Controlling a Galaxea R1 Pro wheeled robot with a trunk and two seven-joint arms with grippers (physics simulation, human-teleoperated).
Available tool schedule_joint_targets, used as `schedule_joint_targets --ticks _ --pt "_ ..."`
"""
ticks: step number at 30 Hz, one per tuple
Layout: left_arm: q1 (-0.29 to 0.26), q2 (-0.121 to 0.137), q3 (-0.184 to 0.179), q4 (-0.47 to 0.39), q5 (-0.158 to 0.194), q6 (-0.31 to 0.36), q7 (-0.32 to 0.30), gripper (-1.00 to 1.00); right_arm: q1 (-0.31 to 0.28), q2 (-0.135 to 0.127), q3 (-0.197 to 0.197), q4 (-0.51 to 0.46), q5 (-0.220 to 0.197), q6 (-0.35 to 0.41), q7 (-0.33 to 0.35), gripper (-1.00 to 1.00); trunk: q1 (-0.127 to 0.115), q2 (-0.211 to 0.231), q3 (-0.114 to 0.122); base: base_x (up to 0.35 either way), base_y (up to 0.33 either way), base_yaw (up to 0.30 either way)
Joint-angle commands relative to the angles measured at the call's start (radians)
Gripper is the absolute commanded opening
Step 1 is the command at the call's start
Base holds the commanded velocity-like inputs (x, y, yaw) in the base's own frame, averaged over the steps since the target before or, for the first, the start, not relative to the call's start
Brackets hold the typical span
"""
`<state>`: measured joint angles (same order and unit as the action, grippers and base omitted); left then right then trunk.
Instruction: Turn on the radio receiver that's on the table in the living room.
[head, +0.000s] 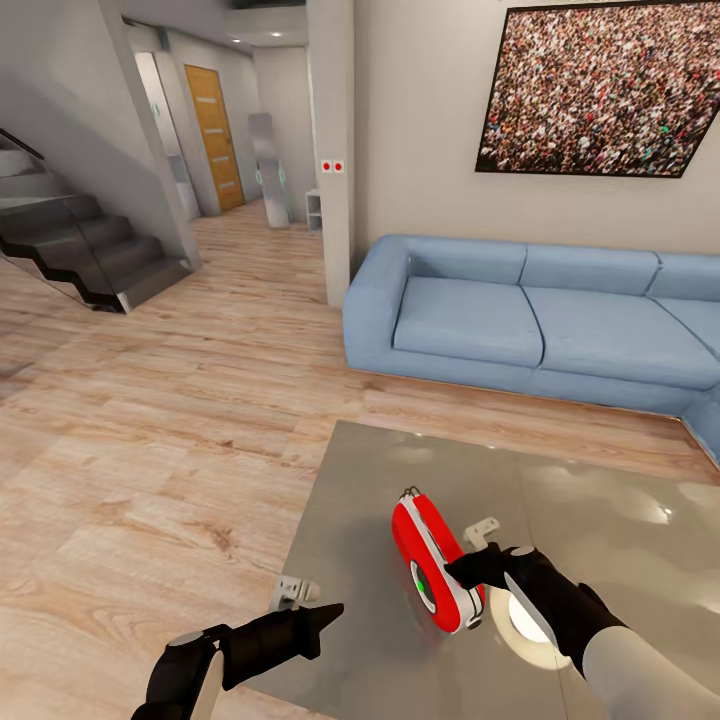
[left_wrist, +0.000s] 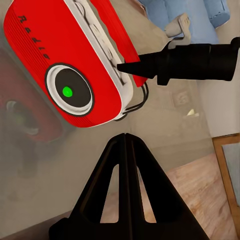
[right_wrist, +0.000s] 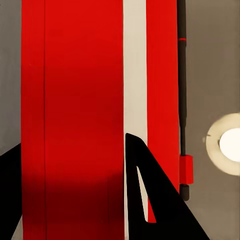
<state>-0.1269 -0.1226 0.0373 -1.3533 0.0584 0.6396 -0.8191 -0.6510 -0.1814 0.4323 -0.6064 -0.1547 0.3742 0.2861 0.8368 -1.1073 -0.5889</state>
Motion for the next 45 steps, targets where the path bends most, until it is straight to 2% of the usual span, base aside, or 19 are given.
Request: schedule_joint_targets --ticks 1,37,38,45 --pt "0.0 0.0 0.0 0.0 0.0 0.0 0.0 -1.0 0.002 0.0 -0.003 0.062 -0.002 -0.032 0.002 -1.0 0.0 0.0 0.0 0.0 0.0 0.0" --pt "0.0 0.0 0.0 0.001 0.0 -0.001 0.001 -1.0 0.002 0.0 -0.003 0.051 0.001 -0.03 0.011 -1.0 0.0 0.0 0.0 0.0 0.0 0.0" --pt "0.0 0.0 0.0 0.001 0.0 -0.001 0.001 -1.0 0.002 0.0 -0.003 0.051 0.001 -0.03 0.011 1.0 0.0 0.0 0.0 0.0 0.0 0.0" --pt "0.0 0.0 0.0 0.003 0.0 -0.001 0.001 -1.0 0.002 0.0 -0.003 0.051 0.001 -0.029 0.011 1.0 0.0 0.0 0.0 0.0 0.0 0.0"
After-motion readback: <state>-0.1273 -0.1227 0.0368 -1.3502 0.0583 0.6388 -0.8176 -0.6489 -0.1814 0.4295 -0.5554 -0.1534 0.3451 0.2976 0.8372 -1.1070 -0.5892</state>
